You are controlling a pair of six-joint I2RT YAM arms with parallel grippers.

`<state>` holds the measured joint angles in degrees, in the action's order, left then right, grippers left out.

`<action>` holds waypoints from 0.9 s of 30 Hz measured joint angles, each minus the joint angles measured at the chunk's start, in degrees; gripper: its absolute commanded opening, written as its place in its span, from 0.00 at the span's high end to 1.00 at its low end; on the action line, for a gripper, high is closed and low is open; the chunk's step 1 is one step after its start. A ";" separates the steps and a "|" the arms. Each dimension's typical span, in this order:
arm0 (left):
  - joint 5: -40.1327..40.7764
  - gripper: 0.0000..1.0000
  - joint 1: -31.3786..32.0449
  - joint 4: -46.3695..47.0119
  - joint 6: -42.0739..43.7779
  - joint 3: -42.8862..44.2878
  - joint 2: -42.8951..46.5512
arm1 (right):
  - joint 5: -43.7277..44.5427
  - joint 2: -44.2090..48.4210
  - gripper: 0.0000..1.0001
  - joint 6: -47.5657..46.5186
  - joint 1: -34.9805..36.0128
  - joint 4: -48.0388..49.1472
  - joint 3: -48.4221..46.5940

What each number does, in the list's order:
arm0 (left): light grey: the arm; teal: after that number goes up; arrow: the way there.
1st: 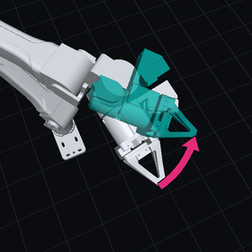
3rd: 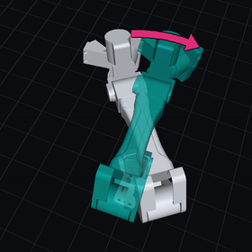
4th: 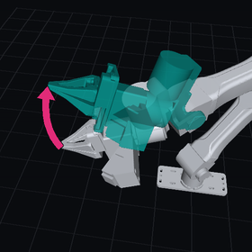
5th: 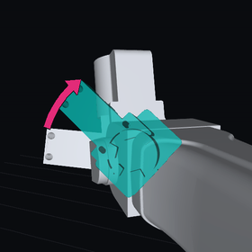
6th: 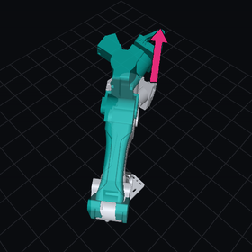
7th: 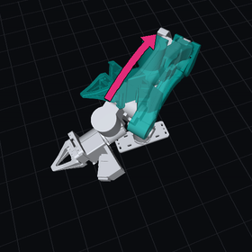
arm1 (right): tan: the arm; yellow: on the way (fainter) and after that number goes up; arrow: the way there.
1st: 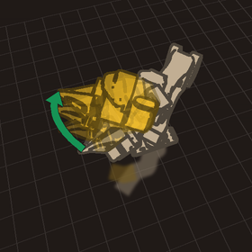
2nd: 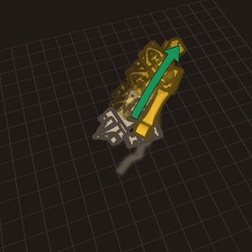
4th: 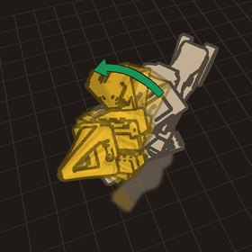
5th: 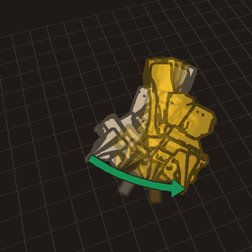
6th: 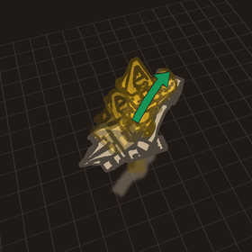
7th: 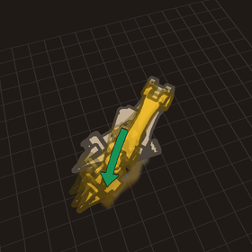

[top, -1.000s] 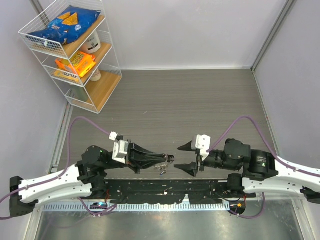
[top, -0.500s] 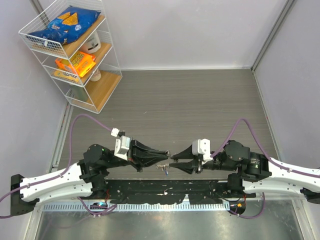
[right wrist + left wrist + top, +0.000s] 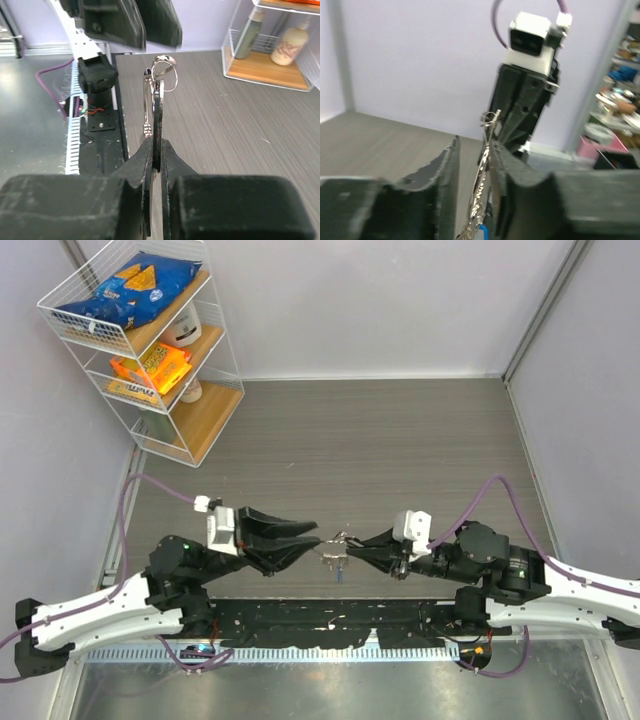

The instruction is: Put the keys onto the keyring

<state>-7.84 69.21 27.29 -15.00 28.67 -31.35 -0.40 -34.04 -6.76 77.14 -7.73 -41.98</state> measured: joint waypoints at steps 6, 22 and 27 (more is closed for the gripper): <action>11.04 0.52 -0.22 -3.45 1.68 -1.97 7.93 | 7.69 0.81 0.94 0.20 0.00 -4.13 -1.70; 28.41 0.50 -0.22 -21.31 3.30 -6.05 16.98 | 17.09 -23.43 0.95 7.69 -12.37 -15.56 -13.27; 29.16 0.48 -0.22 -23.87 1.77 -7.21 17.86 | 13.64 -30.36 0.94 10.32 -18.62 -17.33 -13.42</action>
<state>21.32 68.99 3.42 -13.23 21.45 -13.50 13.23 -64.40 3.55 58.52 -25.06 -55.40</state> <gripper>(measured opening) 0.509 0.104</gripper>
